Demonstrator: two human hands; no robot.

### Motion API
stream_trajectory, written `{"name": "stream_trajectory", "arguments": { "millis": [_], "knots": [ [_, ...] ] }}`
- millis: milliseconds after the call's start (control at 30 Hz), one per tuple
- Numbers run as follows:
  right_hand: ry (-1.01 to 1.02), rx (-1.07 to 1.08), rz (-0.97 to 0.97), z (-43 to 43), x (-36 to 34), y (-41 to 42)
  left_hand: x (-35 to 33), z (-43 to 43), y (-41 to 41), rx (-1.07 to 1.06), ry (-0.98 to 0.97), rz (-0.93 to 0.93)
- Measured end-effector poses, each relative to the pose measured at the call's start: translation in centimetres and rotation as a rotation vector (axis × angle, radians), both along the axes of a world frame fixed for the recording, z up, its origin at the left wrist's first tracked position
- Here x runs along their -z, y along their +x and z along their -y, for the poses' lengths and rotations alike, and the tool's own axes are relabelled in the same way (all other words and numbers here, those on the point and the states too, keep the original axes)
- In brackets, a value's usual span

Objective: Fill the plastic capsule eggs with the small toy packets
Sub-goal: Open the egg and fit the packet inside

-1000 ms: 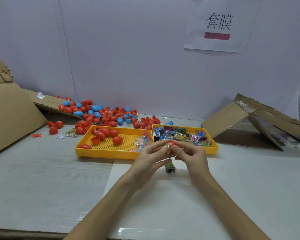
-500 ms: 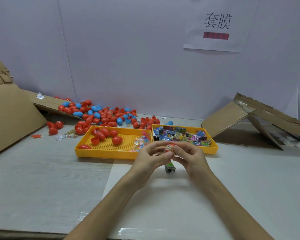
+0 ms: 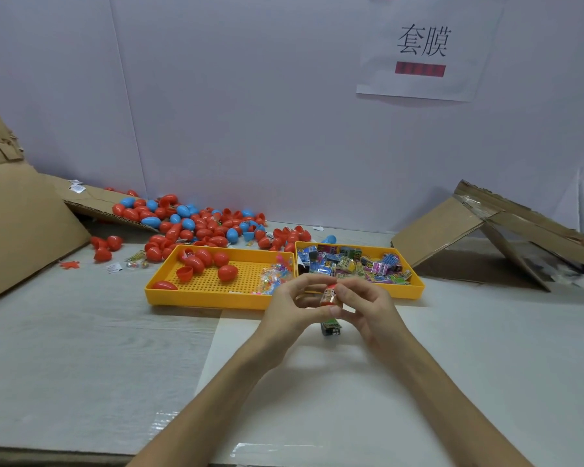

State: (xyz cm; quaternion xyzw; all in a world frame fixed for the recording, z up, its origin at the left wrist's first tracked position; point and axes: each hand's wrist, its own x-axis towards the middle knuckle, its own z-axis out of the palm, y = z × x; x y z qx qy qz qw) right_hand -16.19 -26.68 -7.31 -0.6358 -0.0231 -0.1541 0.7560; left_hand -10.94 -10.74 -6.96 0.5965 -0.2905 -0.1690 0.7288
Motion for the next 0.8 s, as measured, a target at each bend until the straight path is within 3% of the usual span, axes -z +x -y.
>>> {"name": "stream_trajectory", "arguments": {
  "millis": [367, 533, 800],
  "knots": [
    [0.093, -0.011, -0.042, 0.20, 0.03, 0.21, 0.12, 0.23, -0.13, -0.041, 0.055, 0.115],
    [-0.051, 0.106, 0.021, 0.11, 0.18, 0.08, 0.31, 0.39, -0.07, -0.151, 0.098, 0.221],
    [-0.235, 0.230, 0.125, -0.15, -0.01, -0.29, 0.84, 0.38, 0.74, -0.240, 0.125, 0.221]
  ]
}}
